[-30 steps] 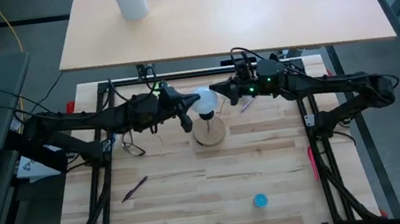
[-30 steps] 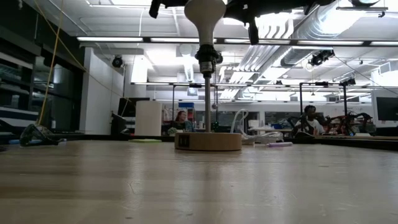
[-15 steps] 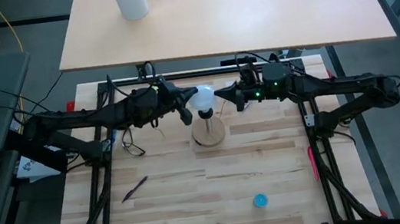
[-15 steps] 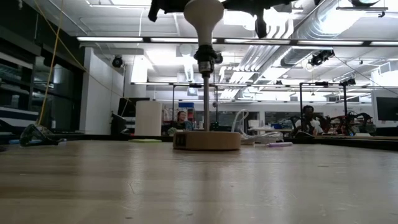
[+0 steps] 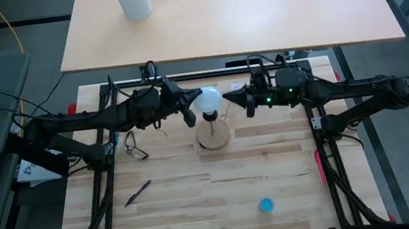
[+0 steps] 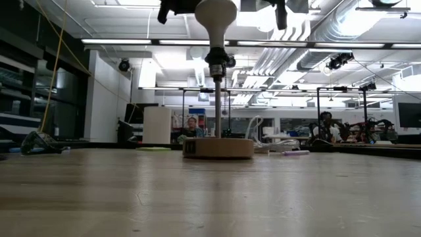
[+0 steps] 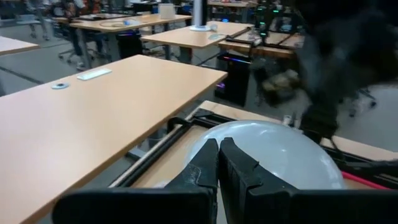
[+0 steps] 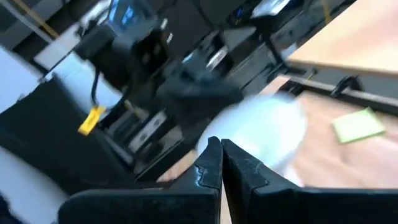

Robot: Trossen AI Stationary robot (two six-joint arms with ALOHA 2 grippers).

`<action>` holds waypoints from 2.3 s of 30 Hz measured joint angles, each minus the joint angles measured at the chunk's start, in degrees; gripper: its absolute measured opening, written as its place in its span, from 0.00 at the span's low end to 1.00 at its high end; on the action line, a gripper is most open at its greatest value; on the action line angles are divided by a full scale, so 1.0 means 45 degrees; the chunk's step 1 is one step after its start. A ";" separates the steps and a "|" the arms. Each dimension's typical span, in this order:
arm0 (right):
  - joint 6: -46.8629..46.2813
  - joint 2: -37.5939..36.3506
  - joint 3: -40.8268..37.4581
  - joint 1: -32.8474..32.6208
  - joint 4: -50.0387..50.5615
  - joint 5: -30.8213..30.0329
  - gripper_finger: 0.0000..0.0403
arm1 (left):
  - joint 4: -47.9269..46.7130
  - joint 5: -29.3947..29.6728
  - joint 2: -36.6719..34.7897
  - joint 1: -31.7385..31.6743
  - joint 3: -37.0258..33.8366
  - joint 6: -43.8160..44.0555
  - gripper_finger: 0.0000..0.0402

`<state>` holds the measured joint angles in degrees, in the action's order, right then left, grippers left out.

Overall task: Screw lightbulb
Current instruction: Insert the lightbulb into the lamp

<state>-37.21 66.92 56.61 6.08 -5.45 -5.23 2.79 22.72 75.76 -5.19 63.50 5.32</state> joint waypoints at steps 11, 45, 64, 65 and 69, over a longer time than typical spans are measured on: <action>0.0382 -0.0394 0.0003 0.0652 0.0201 0.0051 0.00 | -0.2078 -0.1164 -0.0557 0.0180 0.2041 0.0306 0.00; 0.1128 -0.0356 0.0000 0.1021 0.2485 -0.2296 0.00 | -1.6029 -0.4769 0.7136 -0.0939 1.4824 0.0894 0.00; -0.0086 0.0872 -0.0002 -0.0473 0.0622 -0.2368 0.00 | -1.6378 -0.4264 0.7122 -0.1031 1.4819 0.0408 0.00; -0.0171 0.0869 -0.0002 -0.0567 0.0590 -0.2414 0.00 | -1.6365 -0.4264 0.7122 -0.1031 1.4819 0.0350 0.00; -0.0636 0.0864 -0.0002 -0.1028 0.0669 -0.2670 0.00 | -1.6315 -0.4211 0.7117 -0.1054 1.4814 0.0120 0.00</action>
<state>-40.08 70.81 56.60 1.46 -2.44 -17.24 -70.63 3.77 107.79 -9.93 130.17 5.86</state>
